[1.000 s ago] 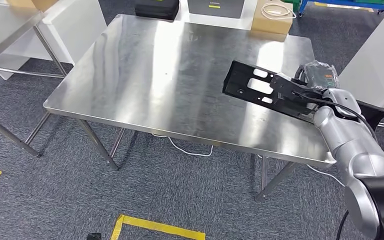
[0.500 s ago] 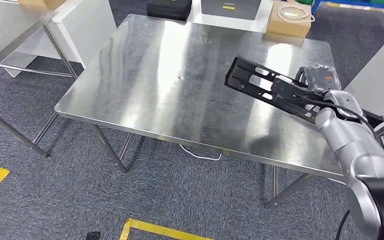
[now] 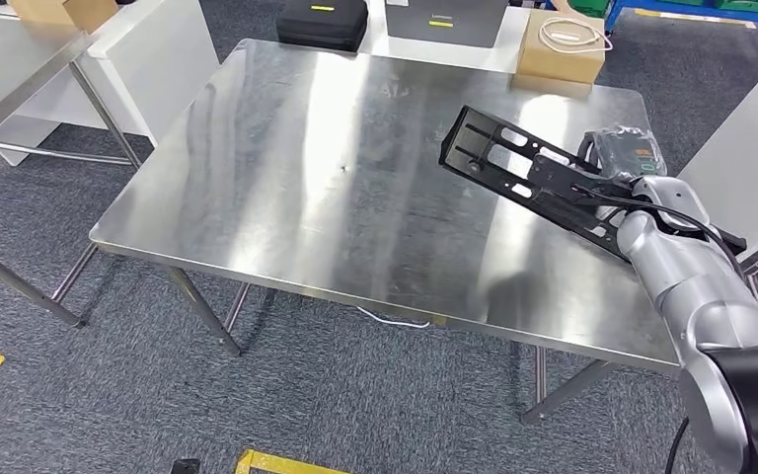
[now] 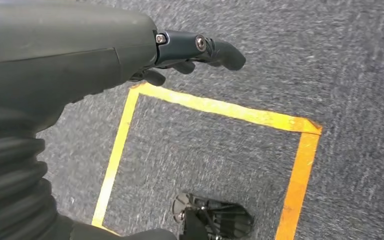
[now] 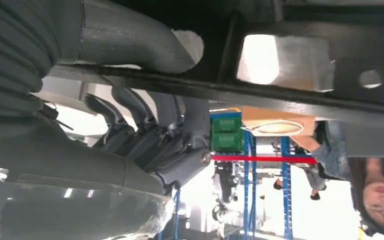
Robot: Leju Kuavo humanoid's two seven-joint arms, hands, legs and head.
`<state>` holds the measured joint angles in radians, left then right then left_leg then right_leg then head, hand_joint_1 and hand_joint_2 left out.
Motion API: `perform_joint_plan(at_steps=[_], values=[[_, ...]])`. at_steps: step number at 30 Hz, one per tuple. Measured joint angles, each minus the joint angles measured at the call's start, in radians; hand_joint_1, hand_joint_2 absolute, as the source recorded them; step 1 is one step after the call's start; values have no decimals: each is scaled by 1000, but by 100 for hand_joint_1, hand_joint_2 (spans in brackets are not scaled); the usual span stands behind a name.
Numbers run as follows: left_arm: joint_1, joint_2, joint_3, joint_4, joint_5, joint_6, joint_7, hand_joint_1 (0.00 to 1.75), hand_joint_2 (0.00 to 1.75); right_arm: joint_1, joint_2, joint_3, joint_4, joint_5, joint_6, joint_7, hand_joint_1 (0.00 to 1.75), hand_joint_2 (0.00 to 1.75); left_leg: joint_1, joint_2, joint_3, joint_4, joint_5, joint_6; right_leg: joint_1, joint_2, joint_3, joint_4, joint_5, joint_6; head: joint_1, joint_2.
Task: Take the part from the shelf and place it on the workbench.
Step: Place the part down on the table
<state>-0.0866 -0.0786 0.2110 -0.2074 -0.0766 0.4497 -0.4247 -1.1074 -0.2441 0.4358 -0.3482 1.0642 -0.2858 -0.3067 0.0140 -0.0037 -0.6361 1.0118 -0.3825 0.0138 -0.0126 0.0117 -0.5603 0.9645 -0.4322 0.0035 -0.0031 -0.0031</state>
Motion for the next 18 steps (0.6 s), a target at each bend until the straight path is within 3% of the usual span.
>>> perform_joint_plan(at_steps=[4, 5, 7, 9, 10, 11, 13, 15, 18], values=[[-2, -1, 0, 0, -4, 2, 2, 0, 175, -6, 6, 1, 0, 0, 3, 0, 171, 175, -3, 0, 19, -21, -6, 29, 5, -2, -10, 17, -18, 18, 2, 0], [-3, -1, 0, -1, -5, 2, 2, 0, 175, -8, 8, 1, 0, 0, 3, 0, 171, 175, -1, 0, 26, -29, -5, 37, 5, -2, -31, 59, -34, 16, 3, 0], [-4, -1, 0, -1, -6, 2, 2, 0, 175, -8, 9, 2, 2, 1, 3, 0, 171, 175, -1, -2, 34, -35, -9, 47, 1, -4, -111, 201, -82, 10, 5, 0], [-4, -2, 0, -1, -6, 2, 2, 0, 175, 1, 11, 4, 5, 1, 3, -3, 171, 175, -2, -5, 41, -34, -16, 48, -3, -4, -184, 306, -102, 16, 6, 0], [-4, -3, 0, -1, -7, 2, 3, 0, 175, 5, 13, 5, 6, 2, 3, -6, 171, 175, -2, -6, 46, -34, -21, 46, -5, -4, -193, 304, -87, 25, 6, 0], [-4, -4, 0, -1, -7, 2, 3, 0, 175, 8, 15, 7, 7, 2, 3, -10, 171, 175, -1, -7, 53, -34, -27, 43, -9, -5, -178, 252, -53, 37, 6, 0], [-4, -6, 0, -1, -7, 2, 2, 0, 175, 8, 19, 10, 8, 2, 4, -16, 171, 175, -4, -8, 66, -32, -40, 32, -16, -14, -109, 91, 26, 55, 8, 0], [-4, -6, 0, -1, -7, 2, 2, 0, 175, 7, 24, 14, 9, 2, 6, -18, 171, 175, -9, -7, 72, -30, -52, 19, -14, -17, -65, 0, 61, 50, 8, 0], [-4, -5, 0, -1, -7, 3, 2, 0, 175, 8, 28, 16, 11, -2, 6, -19, 171, 175, -7, -4, 72, -23, -65, 5, -14, -12, -61, -2, 55, 27, 4, 0]])
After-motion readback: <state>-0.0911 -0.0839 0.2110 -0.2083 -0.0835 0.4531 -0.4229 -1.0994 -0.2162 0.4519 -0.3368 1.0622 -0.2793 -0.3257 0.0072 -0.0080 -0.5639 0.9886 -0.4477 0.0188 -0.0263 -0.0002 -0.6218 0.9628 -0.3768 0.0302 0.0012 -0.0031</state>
